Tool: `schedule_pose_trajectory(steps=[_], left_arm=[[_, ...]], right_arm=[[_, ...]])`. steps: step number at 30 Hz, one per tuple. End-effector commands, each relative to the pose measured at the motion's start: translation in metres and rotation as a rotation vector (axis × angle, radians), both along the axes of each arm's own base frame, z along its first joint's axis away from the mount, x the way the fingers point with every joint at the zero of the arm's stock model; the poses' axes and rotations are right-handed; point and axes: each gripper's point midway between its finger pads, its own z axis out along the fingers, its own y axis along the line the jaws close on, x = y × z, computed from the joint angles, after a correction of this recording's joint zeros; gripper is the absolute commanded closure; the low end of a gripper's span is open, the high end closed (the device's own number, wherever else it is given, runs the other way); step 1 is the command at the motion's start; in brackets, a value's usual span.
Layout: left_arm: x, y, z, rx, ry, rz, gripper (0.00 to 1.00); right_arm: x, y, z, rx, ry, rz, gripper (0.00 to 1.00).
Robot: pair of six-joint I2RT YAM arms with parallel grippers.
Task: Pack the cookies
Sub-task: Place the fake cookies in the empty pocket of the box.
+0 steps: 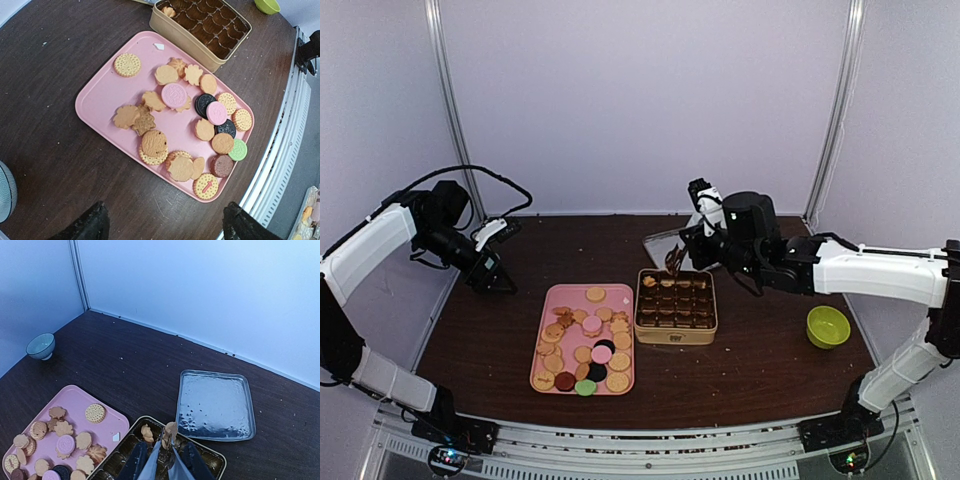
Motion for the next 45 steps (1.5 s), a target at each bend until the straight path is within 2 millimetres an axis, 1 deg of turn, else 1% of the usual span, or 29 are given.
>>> schedule_pose_trajectory(steps=[1, 8, 14, 19, 22, 27, 32, 37, 45], left_arm=[[0.003, 0.0, 0.01, -0.014, -0.025, -0.007, 0.19], [0.003, 0.0, 0.009, -0.014, -0.023, -0.008, 0.2], [0.002, -0.001, 0.008, -0.016, -0.019, -0.011, 0.2], [0.002, -0.001, 0.008, -0.019, -0.017, -0.014, 0.2], [0.002, -0.002, 0.008, -0.021, -0.015, -0.014, 0.2], [0.001, -0.001, 0.007, -0.021, -0.011, -0.016, 0.21], [0.001, -0.002, 0.008, -0.024, -0.01, -0.016, 0.21], [0.001, -0.002, 0.009, -0.024, -0.013, -0.016, 0.21], [0.0, -0.002, 0.009, -0.024, -0.009, -0.018, 0.21]], right_arm=[[0.009, 0.003, 0.013, 0.01, -0.032, 0.011, 1.0], [0.021, 0.009, 0.002, -0.017, -0.02, 0.014, 1.0], [0.026, 0.01, -0.003, -0.039, -0.018, 0.017, 1.0], [0.023, 0.015, -0.008, -0.054, 0.002, 0.053, 1.0], [0.018, 0.017, -0.006, -0.05, 0.005, 0.087, 1.0], [0.013, 0.015, -0.006, -0.086, 0.0, 0.112, 1.0], [0.012, 0.016, -0.005, -0.144, -0.009, 0.143, 1.0], [0.017, 0.02, -0.003, -0.179, -0.008, 0.167, 1.0], [0.018, 0.031, -0.005, -0.179, 0.018, 0.218, 0.91]])
